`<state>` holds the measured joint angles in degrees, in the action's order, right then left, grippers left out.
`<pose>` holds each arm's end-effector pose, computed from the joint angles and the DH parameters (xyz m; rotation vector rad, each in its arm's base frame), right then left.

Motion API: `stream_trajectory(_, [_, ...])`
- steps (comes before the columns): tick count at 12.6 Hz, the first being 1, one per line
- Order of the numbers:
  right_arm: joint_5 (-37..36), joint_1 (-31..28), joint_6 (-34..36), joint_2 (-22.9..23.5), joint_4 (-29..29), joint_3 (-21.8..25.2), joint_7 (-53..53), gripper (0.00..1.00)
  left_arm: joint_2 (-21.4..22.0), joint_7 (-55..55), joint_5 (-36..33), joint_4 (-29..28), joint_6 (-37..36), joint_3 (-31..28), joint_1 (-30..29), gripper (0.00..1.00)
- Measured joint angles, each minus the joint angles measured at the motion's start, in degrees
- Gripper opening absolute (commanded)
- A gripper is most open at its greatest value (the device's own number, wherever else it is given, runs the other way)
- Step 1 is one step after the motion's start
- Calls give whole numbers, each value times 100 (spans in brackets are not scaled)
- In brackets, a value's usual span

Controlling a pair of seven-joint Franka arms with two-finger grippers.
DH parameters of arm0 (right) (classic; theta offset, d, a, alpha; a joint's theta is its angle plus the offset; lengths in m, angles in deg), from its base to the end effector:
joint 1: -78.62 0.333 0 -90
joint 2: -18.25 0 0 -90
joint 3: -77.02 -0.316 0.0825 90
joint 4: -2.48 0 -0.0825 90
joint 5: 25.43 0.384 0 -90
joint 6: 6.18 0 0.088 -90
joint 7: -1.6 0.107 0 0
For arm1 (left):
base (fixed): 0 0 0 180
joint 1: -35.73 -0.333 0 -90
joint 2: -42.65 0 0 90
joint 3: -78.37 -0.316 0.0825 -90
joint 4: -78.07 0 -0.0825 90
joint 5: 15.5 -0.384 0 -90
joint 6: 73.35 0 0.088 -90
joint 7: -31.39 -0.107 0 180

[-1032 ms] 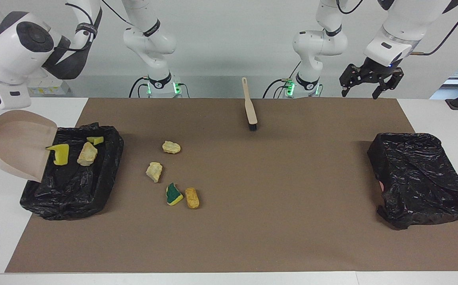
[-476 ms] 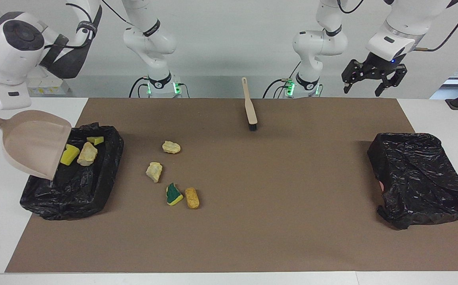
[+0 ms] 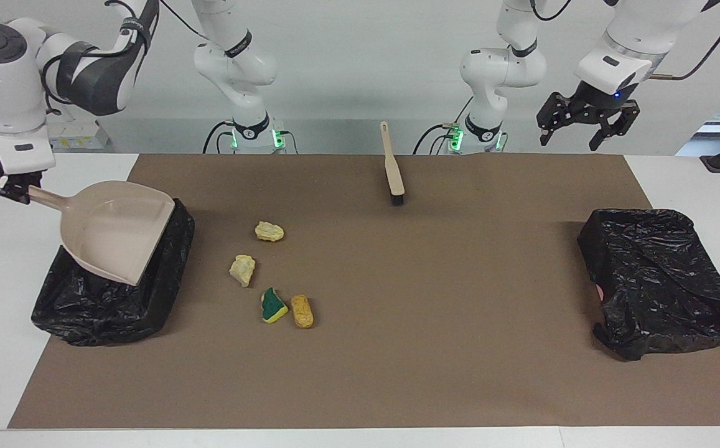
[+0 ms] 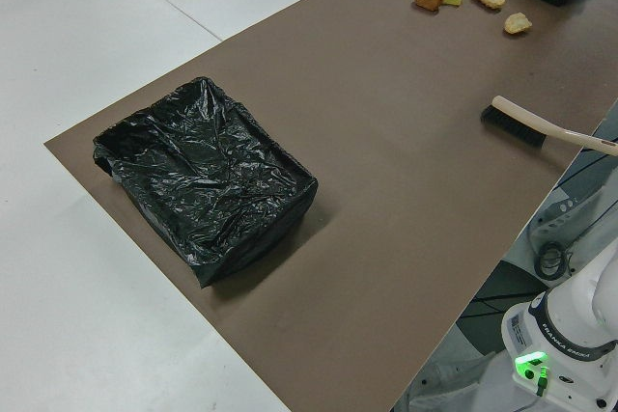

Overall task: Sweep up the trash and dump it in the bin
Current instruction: 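Bring the dustpan back to the table center with the right gripper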

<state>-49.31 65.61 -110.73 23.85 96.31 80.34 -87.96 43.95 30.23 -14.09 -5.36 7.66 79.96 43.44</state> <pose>0.5704 -0.1999 0.5664 2.1682 1.7651 -0.3928 0.5228 -0.0888 0.6764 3.1056 -0.2899 -0.0331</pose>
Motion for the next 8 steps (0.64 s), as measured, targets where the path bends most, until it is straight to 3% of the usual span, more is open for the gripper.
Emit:
stream_trajectory(3, [582, 203, 194, -253, 539, -60, 1432, 0, 1, -1, 0, -2, -7, 0, 0, 100])
stream_trajectory(8, [1574, 1065, 664, -330, 1018, -101, 4976, 0, 4, 0, 0, -2, -72, -2, 0, 100])
